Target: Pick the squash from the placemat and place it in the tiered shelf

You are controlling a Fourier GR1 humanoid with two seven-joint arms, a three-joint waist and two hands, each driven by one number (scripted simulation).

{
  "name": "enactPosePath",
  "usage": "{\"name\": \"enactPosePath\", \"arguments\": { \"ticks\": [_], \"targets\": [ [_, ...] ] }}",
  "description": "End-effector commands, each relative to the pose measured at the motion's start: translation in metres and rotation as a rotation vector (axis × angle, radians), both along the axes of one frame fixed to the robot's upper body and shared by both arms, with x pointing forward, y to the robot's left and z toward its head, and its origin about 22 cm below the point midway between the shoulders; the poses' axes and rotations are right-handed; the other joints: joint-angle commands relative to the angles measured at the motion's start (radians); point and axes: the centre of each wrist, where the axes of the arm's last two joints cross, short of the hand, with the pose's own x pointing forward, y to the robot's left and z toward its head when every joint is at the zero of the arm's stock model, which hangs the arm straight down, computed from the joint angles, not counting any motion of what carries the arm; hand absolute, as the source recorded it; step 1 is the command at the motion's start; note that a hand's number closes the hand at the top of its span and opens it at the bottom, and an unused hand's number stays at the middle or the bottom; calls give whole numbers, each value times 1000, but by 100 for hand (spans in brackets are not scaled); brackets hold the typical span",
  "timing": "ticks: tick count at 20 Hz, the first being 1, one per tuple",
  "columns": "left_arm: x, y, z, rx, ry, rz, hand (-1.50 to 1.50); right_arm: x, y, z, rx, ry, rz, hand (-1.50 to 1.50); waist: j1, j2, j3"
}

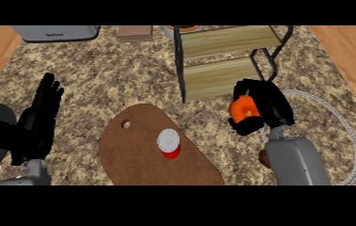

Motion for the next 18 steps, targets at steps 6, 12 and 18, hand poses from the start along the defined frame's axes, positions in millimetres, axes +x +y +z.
{"name": "enactPosePath", "arguments": {
  "ticks": [6, 12, 18],
  "targets": [
    [5, -8, 7, -14, -29, -16, 0, -62, 30, 131, 97, -179, -279, 150, 19, 18, 4],
    [0, -24, 20, 5, -44, -58, 0, -98, 43, 174, 132, -178, -391, 150, 67, 37, 8],
    [1, -7, 24, -14, -46, -82, 0, -60, 28, 165, 171, -214, -448, 150, 72, 42, 8]
  ]
}}
